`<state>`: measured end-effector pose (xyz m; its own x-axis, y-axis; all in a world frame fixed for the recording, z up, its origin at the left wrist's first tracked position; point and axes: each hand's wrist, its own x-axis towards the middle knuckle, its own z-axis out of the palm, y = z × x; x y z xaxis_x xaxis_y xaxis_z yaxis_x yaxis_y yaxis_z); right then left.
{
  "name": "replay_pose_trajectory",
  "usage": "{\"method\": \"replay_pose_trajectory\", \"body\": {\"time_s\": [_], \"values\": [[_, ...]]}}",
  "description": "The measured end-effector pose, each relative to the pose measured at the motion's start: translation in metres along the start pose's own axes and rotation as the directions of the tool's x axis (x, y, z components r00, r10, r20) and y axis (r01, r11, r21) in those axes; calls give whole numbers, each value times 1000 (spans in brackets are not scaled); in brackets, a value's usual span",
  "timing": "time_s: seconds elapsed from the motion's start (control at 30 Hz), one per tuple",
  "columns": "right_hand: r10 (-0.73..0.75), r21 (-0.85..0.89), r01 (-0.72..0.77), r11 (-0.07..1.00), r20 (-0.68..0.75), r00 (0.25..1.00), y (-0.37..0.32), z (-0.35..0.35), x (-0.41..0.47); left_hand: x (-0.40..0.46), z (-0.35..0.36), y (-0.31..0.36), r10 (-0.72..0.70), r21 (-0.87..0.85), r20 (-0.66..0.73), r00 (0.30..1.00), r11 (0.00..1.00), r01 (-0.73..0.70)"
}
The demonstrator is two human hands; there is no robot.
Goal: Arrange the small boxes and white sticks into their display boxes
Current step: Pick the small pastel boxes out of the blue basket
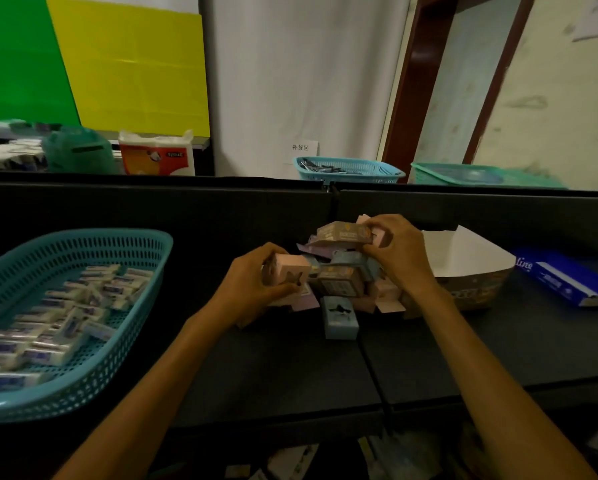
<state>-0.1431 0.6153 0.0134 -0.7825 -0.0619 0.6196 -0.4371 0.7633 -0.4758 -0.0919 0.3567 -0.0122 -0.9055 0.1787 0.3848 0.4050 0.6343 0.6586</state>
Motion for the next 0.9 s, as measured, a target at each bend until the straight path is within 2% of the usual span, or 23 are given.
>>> {"method": "replay_pose_trajectory", "body": {"time_s": [0.13, 0.23, 0.37, 0.47, 0.53, 0.63, 0.73, 0.83, 0.9], "values": [[23, -64, -21, 998, 20, 1000, 14, 14, 13, 11, 17, -10, 33, 192, 82, 996, 980, -48], [-4, -150, 16, 989, 82, 997, 20, 28, 20, 18, 27, -18, -8, 305, 154, 988, 952, -39], [30, -217, 19, 976, 222, 975, 22, 44, 34, 27, 31, -23, -25, 340, 185, 982, 940, -40], [52, -281, 69, 957, 401, 915, 18, 51, 39, 31, 32, -27, -49, 325, 230, 972, 945, -29], [79, -266, 51, 963, 455, 887, 15, 49, 36, 33, 31, -32, -62, 325, 251, 966, 945, -24], [95, -235, 20, 972, 470, 878, 10, 42, 30, 35, 24, -32, -66, 290, 289, 955, 957, -21], [63, -191, 27, 981, 451, 890, 3, 33, 27, 39, 13, -23, -10, 308, 241, 971, 949, -66], [17, -217, 80, 973, 415, 910, -5, 25, 21, 42, 3, -13, -2, 393, 160, 987, 918, -61], [-1, -250, 109, 962, 397, 918, -12, 22, 15, 44, 0, -9, -23, 502, 142, 990, 863, -52]]}}
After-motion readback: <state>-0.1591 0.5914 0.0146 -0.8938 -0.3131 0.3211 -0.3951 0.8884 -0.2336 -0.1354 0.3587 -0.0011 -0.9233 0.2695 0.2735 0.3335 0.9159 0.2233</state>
